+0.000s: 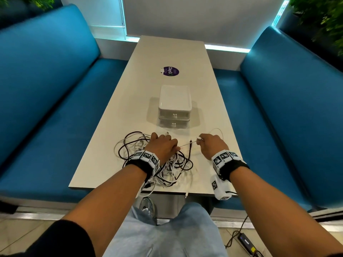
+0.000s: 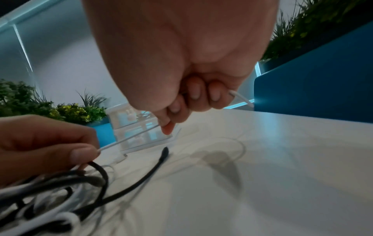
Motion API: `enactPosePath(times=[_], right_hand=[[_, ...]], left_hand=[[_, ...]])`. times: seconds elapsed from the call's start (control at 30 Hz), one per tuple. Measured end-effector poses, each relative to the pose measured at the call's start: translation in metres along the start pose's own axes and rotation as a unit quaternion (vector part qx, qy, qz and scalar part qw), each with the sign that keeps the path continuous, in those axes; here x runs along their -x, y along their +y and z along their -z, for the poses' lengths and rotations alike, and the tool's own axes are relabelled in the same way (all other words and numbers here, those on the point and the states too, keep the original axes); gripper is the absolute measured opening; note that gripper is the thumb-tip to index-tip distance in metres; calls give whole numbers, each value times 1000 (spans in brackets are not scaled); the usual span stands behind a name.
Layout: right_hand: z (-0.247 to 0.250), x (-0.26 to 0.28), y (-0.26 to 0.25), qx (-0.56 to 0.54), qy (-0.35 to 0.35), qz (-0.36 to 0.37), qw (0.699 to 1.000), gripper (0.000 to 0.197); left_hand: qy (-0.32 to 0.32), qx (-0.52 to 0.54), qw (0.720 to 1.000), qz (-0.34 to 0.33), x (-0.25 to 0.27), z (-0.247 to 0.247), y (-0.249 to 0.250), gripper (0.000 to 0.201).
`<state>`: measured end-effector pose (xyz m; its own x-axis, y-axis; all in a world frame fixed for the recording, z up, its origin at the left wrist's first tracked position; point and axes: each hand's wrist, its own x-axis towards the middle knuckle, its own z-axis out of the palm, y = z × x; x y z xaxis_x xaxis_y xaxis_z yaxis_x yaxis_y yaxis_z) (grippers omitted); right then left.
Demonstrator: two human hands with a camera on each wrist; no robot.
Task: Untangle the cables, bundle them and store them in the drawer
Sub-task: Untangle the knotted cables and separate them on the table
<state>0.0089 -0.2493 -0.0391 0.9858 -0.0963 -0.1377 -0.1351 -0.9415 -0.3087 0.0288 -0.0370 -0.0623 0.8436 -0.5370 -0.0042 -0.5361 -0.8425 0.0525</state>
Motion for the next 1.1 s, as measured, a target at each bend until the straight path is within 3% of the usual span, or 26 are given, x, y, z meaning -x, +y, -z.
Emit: enactPosePath(times=[0.23,0.33,0.43,0.53,0.67,0.73,0.9,1.1], right_hand=[[-8,5,2,0,-3,-49,999,28],[-10,9,-5,-41,-22,11,999,37],[-13,13,-22,-56,-28,99,993,30],[-14,13,-34,-66,-26,103,992,28],[-12,12,-33,-66,-27,100,992,28],[-9,11,-32,-59,-24,103,993,26],[0,6,-23,-68,-5,71,995,25],[16,-3,27,-80,19,-84,993,25]], left_hand=[[1,-7,1000,-11,-3,4,17,32],[13,-25,1000,9,-3,5,19,30],[20,-67,998,-8,-5,8,26,24],[19,-60,998,-15,-6,9,28,30],[10,-3,1000,-11,-6,5,22,15],[13,10,1000,-9,-5,3,18,21],[42,-17,999,-12,-1,1,13,41],[36,-8,999,-11,10,-7,-4,32]])
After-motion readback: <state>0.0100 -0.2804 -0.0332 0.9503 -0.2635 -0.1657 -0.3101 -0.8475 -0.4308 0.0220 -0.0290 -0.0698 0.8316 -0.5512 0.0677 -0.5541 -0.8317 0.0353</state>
